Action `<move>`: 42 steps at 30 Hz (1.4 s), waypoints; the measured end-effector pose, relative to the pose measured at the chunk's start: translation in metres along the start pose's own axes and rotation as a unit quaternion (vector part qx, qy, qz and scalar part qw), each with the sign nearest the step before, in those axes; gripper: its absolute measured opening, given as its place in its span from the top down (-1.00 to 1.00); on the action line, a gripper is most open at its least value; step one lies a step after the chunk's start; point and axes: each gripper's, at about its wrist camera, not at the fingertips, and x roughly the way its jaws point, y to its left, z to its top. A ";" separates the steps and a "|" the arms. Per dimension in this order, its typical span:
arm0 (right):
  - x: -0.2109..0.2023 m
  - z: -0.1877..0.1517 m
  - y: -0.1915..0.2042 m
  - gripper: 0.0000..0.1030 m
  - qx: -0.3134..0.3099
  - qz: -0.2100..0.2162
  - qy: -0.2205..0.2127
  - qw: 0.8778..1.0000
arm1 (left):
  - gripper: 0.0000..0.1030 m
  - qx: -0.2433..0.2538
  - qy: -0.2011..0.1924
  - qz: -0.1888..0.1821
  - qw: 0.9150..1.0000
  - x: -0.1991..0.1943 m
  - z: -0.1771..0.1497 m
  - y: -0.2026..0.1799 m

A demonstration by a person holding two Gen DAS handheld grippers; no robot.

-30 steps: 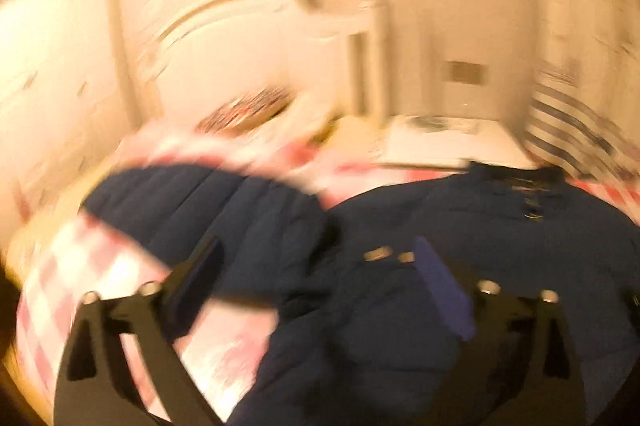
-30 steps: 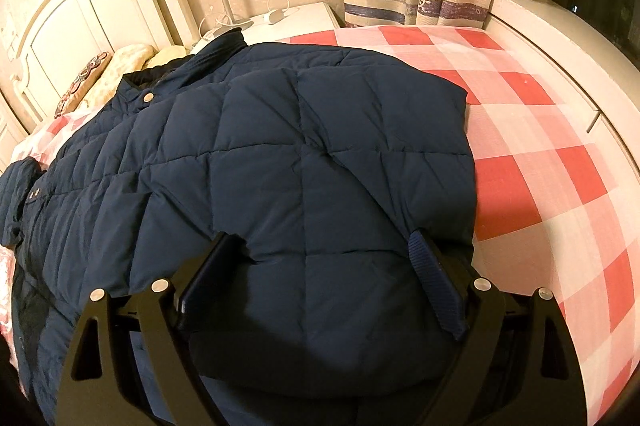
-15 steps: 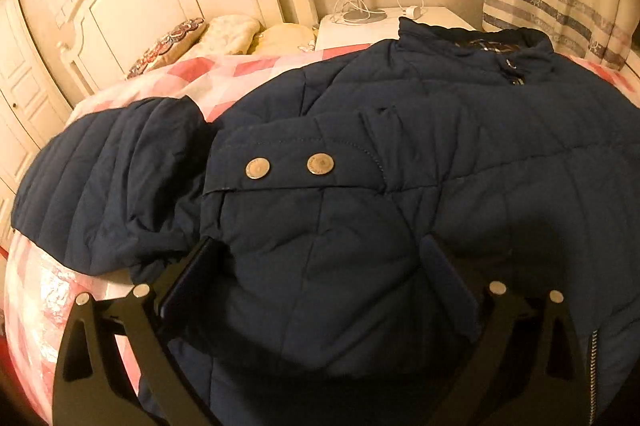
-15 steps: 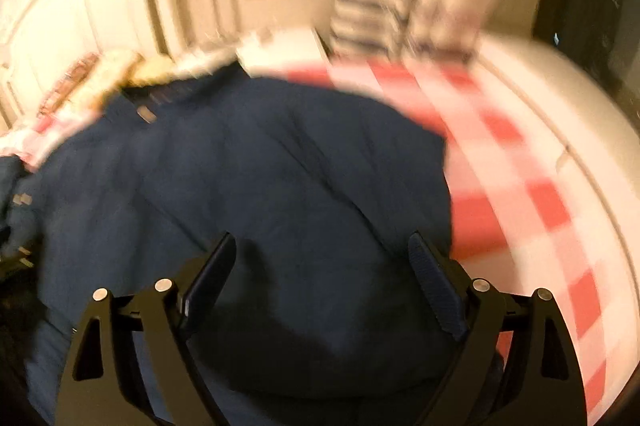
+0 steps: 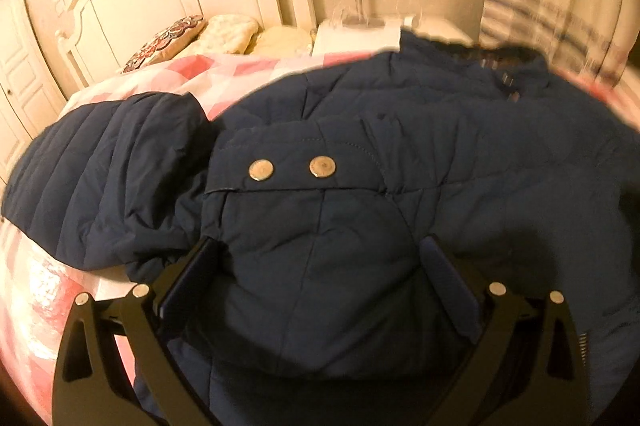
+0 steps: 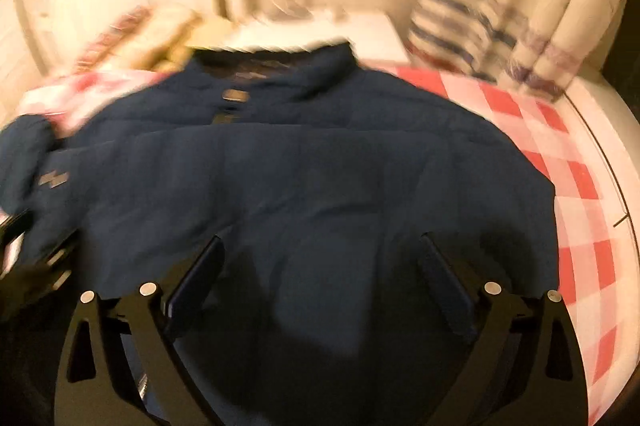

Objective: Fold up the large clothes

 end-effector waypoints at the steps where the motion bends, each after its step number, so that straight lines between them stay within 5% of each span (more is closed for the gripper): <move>1: 0.000 -0.011 0.004 -0.82 -0.010 -0.004 0.007 1.000 | -0.93 -0.015 -0.021 -0.012 1.000 -0.008 0.000 0.007; 3: 0.012 -0.032 0.006 -0.84 -0.033 -0.002 0.019 0.999 | -0.93 -0.058 -0.055 -0.049 0.996 -0.026 0.000 0.026; 6: 0.016 -0.028 0.002 -0.87 -0.018 0.013 0.025 0.999 | -0.93 -0.182 -0.075 -0.086 0.977 -0.048 -0.002 0.083; 8: 0.017 -0.028 0.005 -0.89 -0.020 0.009 0.023 0.999 | -0.93 -0.288 -0.091 -0.084 0.950 -0.060 -0.012 0.144; 13: 0.013 -0.033 0.008 -0.89 -0.016 0.012 0.017 1.000 | -0.92 -0.455 -0.086 -0.034 0.886 -0.057 -0.042 0.284; 16: 0.013 -0.032 0.008 -0.89 -0.017 0.011 0.016 1.000 | -0.85 -0.508 -0.085 -0.037 0.856 -0.041 -0.050 0.347; 17: 0.012 -0.033 0.008 -0.90 -0.016 0.012 0.015 1.000 | -0.85 -0.511 -0.084 -0.046 0.854 -0.032 -0.047 0.364; 20: 0.012 -0.033 0.008 -0.90 -0.015 0.012 0.015 1.000 | -0.81 -0.503 -0.086 -0.055 0.858 -0.011 -0.029 0.396; 21: 0.012 -0.033 0.008 -0.90 -0.015 0.013 0.014 1.000 | -0.60 -0.501 -0.083 -0.054 0.860 -0.007 -0.025 0.401; 22: 0.011 -0.033 0.008 -0.90 -0.015 0.013 0.014 1.000 | -0.28 -0.499 -0.076 -0.052 0.861 -0.002 -0.020 0.405; 23: 0.011 -0.033 0.007 -0.90 -0.013 0.015 0.013 1.000 | 0.71 -0.505 -0.059 -0.070 0.858 0.005 -0.017 0.406; 24: 0.010 -0.033 0.007 -0.90 -0.011 0.018 0.011 1.000 | 0.90 -0.510 -0.053 -0.083 0.855 0.006 -0.014 0.408; 25: 0.009 -0.034 0.006 -0.90 -0.008 0.022 0.009 1.000 | 0.92 -0.506 -0.068 -0.085 0.856 -0.002 -0.009 0.400; 28: 0.001 -0.034 -0.006 -0.88 0.025 0.055 -0.015 0.998 | 0.94 -0.395 -0.159 -0.075 0.902 -0.059 0.024 0.334; 33: -0.034 -0.041 -0.053 -0.87 0.148 0.099 -0.128 0.976 | 0.94 -0.187 -0.214 -0.126 0.950 -0.122 0.069 0.176; 38: -0.061 -0.059 -0.106 -0.87 0.270 0.124 -0.234 0.925 | 0.85 0.033 -0.169 -0.136 0.976 -0.108 0.059 -0.023; 40: -0.063 -0.064 -0.119 -0.87 0.303 0.123 -0.247 0.912 | 0.75 0.092 -0.109 -0.134 0.981 -0.078 0.041 -0.083; 41: -0.062 -0.067 -0.125 -0.87 0.318 0.124 -0.250 0.906 | 0.54 0.108 -0.087 -0.134 0.981 -0.067 0.033 -0.103; 42: -0.060 -0.069 -0.132 -0.87 0.333 0.127 -0.250 0.900 | 0.12 0.141 -0.043 -0.134 0.980 -0.045 0.020 -0.128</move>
